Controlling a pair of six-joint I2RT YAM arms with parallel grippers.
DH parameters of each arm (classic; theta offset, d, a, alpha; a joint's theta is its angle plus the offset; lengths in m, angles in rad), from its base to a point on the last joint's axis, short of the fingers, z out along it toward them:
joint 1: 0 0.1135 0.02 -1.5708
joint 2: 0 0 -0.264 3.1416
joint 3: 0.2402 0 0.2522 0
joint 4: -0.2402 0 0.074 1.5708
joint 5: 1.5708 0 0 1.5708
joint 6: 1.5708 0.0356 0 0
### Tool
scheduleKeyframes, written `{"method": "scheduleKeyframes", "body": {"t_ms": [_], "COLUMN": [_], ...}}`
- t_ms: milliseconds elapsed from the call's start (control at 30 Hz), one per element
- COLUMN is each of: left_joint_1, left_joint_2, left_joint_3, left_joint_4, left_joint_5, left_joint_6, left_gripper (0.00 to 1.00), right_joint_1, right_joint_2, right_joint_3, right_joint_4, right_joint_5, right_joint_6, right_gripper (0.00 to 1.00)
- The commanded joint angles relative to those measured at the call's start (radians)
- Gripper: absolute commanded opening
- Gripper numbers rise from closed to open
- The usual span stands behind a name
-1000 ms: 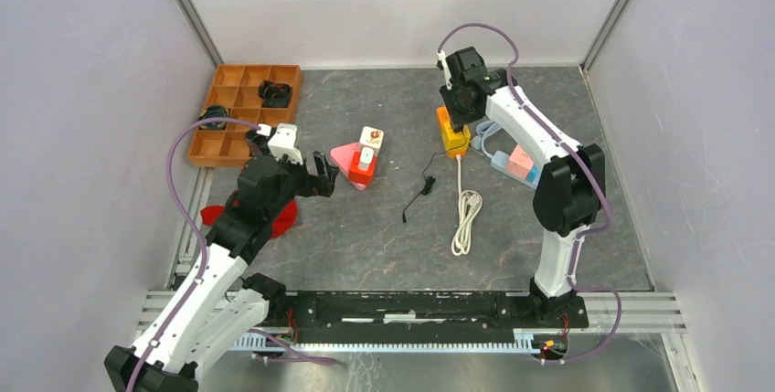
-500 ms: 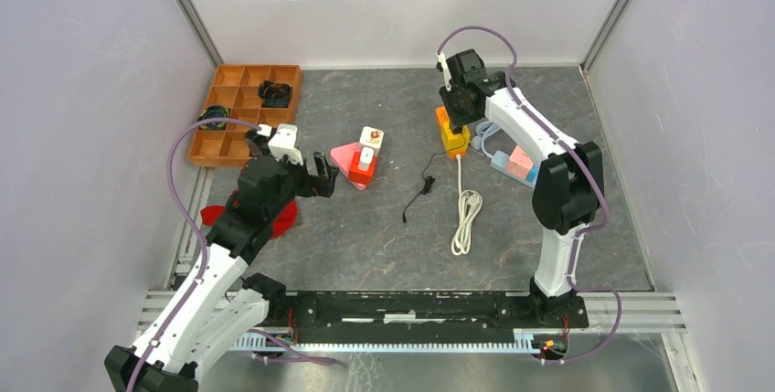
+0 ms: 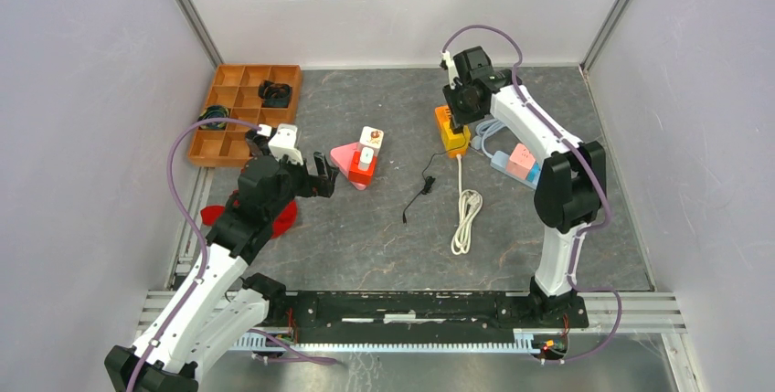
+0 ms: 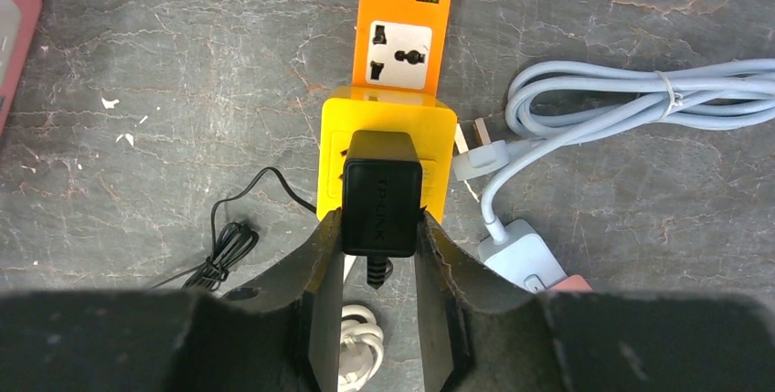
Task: Insert the plug
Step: Insert the plug into the socket.
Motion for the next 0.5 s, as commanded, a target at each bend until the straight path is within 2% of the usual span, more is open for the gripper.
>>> {"method": "scheduleKeyframes", "body": {"t_ms": [0,167,467], "left_joint_1": [0.0,0.0,-0.001], "left_joint_2": [-0.008,-0.006,-0.017], "left_joint_3": [-0.002,-0.002,-0.003], "left_joint_4": [0.03,0.029,0.027], "left_joint_5": [-0.018,-0.018,-0.018], "left_joint_6": [0.047,0.047,0.047], "left_gripper": [1.0,1.0,1.0], "right_joint_1": [-0.003,-0.006,-0.016], "right_joint_2": [0.059,0.009,-0.15], "right_joint_3": [0.062,0.11,0.0], "right_joint_4": [-0.072,-0.039,0.05], "right_joint_5": [-0.046,-0.091,-0.062], "right_joint_6": [-0.007,0.021,0.056], "right_gripper": [0.37,0.57,0.82]}}
